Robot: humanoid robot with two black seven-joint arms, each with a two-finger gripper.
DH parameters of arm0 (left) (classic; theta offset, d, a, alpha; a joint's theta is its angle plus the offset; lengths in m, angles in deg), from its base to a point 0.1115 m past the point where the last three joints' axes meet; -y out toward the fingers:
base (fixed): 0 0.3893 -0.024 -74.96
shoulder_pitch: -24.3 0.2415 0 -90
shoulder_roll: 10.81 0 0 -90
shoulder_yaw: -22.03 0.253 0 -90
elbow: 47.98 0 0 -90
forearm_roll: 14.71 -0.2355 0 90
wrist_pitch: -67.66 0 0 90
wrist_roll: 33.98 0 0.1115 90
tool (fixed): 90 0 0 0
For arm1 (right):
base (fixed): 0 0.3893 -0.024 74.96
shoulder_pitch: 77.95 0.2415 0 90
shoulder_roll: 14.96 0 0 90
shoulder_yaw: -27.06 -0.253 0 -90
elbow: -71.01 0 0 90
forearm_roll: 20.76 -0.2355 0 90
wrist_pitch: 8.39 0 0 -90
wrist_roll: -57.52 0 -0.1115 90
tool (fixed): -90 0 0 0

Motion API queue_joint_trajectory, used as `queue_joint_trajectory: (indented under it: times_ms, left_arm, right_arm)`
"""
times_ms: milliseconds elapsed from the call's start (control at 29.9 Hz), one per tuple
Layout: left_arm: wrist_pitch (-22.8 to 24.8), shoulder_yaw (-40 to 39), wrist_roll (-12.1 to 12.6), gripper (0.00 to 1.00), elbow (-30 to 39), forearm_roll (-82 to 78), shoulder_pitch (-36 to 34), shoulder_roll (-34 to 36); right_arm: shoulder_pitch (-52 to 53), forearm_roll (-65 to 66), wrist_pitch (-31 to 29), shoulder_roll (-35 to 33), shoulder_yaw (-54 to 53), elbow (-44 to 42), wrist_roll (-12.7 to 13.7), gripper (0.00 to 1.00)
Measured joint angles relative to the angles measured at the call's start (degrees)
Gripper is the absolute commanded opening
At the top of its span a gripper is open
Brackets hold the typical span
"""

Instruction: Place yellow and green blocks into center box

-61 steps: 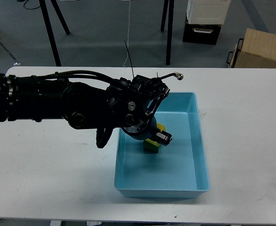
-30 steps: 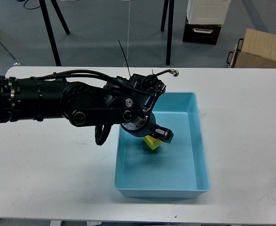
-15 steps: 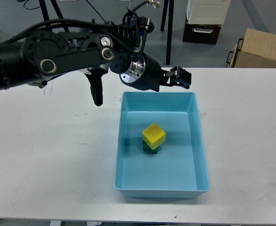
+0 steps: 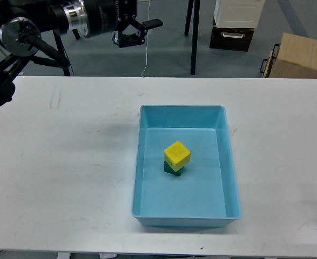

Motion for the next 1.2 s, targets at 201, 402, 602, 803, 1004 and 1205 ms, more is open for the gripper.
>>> queue_joint_trajectory:
  times_ms: [201,402,602,803,1004,1205]
  left_arm:
    - [0.0,-22.9,0.1,1.00,0.7,2.9,14.8,0.7]
    - [0.0,-41.0,0.3,1.00,10.4,7.8,36.5,-0.3]
    - [0.0,-52.5,-0.1,1.00,24.7,8.4,58.8,-7.3]
    - [0.0,-57.7,-0.3,1.00,33.4,10.0,74.7,-18.5]
    - [0.0,-58.2,-0.4,1.00,34.4,10.1,84.0,-22.6]
    - [0.0,-57.7,-0.8,1.00,34.4,10.2,90.2,-22.7]
  right_arm:
    - [0.7,1.2,-0.2,0.4,1.3,-0.4,-0.1,0.99]
    - [1.1,1.6,-0.3,0.5,1.7,0.2,-0.2,0.99]
    - [1.2,1.6,-0.3,0.5,1.6,0.1,-0.2,0.99]
    - [1.0,1.6,-0.2,0.7,2.0,-0.4,-0.2,0.99]
    - [0.4,1.6,-0.6,2.8,3.7,-0.3,-0.2,0.99]
    - [0.5,2.1,-0.8,3.2,5.9,0.0,-0.2,0.99]
